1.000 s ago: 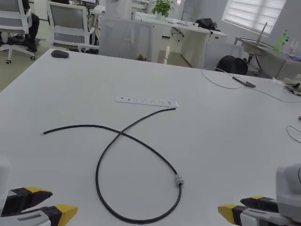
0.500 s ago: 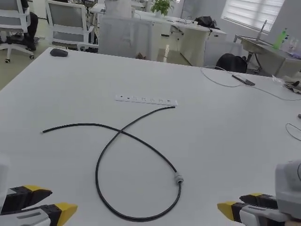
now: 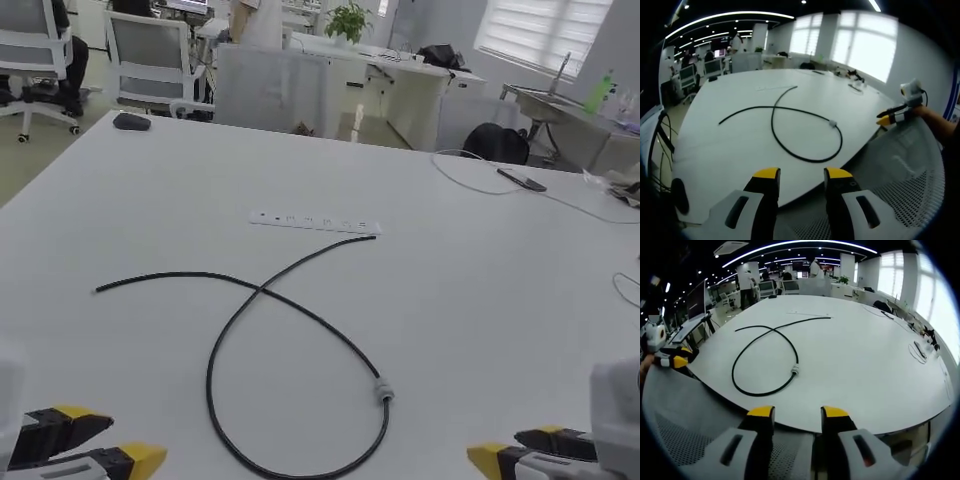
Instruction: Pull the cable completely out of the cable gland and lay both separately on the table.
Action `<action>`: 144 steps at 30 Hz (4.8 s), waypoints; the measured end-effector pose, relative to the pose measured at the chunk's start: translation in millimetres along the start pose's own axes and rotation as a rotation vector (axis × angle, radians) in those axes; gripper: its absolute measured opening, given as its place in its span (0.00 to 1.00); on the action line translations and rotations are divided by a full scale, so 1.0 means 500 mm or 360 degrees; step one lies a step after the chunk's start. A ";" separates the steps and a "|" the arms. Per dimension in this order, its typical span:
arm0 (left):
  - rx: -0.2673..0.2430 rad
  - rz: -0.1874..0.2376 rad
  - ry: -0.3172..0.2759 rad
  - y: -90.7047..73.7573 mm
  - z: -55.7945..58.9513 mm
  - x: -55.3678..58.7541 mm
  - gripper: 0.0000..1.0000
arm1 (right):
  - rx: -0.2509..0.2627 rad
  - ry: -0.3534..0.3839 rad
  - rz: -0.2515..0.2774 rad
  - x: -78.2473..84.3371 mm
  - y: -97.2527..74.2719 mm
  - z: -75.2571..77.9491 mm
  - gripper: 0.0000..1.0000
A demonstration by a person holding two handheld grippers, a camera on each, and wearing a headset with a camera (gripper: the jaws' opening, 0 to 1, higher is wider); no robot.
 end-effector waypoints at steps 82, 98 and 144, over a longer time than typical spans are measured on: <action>0.0224 -0.0586 0.0387 0.560 0.254 -0.262 0.22 | -0.0304 -0.0134 0.0000 0.028 -0.062 0.170 0.38; 0.0673 -0.0717 0.0947 0.356 0.302 -0.231 0.22 | -0.0561 -0.0671 0.0028 -0.072 -0.009 0.076 0.34; 0.0434 -0.0570 0.0899 0.160 0.257 -0.144 0.31 | -0.1255 -0.1651 -0.0425 -0.071 0.194 -0.126 0.14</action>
Point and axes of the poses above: the centre of the closed fingertips' face, and the gripper's own axes: y roughly forward along the fingers, z roughly to its right, x roughly out of its underside, the point moved 7 cm from there along -y, roughly backward along the fingers, and after that the axes turned 13 degrees about -z, right-handed, at the moved point
